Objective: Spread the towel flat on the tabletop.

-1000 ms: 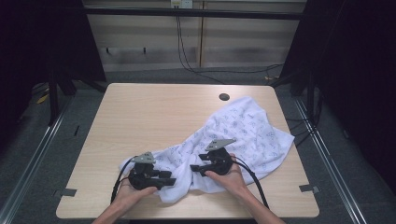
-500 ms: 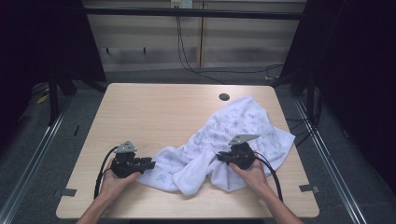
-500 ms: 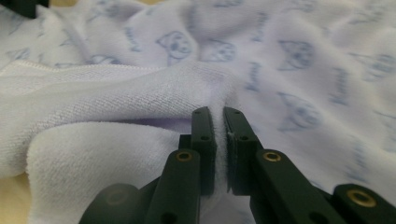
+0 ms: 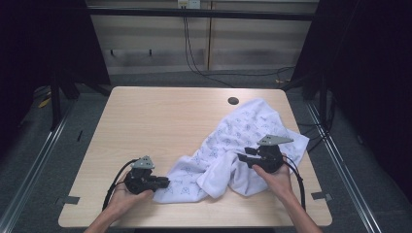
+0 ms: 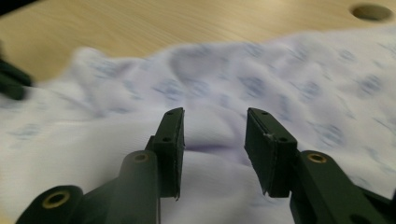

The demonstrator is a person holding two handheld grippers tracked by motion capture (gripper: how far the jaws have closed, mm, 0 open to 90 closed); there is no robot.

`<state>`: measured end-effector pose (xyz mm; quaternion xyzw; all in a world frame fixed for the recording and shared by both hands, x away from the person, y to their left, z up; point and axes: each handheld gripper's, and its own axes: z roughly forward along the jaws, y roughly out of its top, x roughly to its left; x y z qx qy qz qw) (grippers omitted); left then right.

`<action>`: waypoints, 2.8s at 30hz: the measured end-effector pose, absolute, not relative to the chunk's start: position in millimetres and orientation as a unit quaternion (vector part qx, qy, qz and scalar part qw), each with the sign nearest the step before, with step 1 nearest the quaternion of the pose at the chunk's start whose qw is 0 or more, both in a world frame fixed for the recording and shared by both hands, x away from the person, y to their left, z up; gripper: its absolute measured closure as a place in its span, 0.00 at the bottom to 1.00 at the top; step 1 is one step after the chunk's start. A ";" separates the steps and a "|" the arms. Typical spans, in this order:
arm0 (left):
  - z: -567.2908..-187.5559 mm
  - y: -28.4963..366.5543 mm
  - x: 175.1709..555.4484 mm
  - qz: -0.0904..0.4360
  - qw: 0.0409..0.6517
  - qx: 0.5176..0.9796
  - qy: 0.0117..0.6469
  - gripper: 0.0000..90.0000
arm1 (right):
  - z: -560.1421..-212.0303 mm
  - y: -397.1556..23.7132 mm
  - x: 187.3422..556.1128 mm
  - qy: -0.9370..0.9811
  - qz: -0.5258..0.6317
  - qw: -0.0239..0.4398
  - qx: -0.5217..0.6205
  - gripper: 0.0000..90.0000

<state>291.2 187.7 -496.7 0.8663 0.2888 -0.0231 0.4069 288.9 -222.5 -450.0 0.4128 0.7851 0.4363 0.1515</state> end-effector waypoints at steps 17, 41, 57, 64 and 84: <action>-484.0 226.9 272.1 -0.020 0.444 0.838 0.315 0.72 | -486.1 -100.3 269.9 0.871 0.397 0.044 0.287 0.60; -467.2 230.4 280.5 -0.053 0.523 0.799 0.293 0.99 | -440.8 -175.4 277.7 0.788 0.480 0.112 0.370 0.92; -414.8 234.9 260.5 -0.048 0.574 0.768 0.280 0.99 | -381.4 -267.9 219.2 0.731 0.521 0.179 0.403 0.92; -380.0 249.7 199.5 -0.060 0.606 0.760 0.229 0.99 | -348.1 -268.7 136.2 0.732 0.542 0.186 0.368 0.91; -437.8 219.9 274.1 -0.065 0.517 0.796 0.309 0.70 | -411.7 -259.1 173.9 0.777 0.453 0.162 0.407 0.59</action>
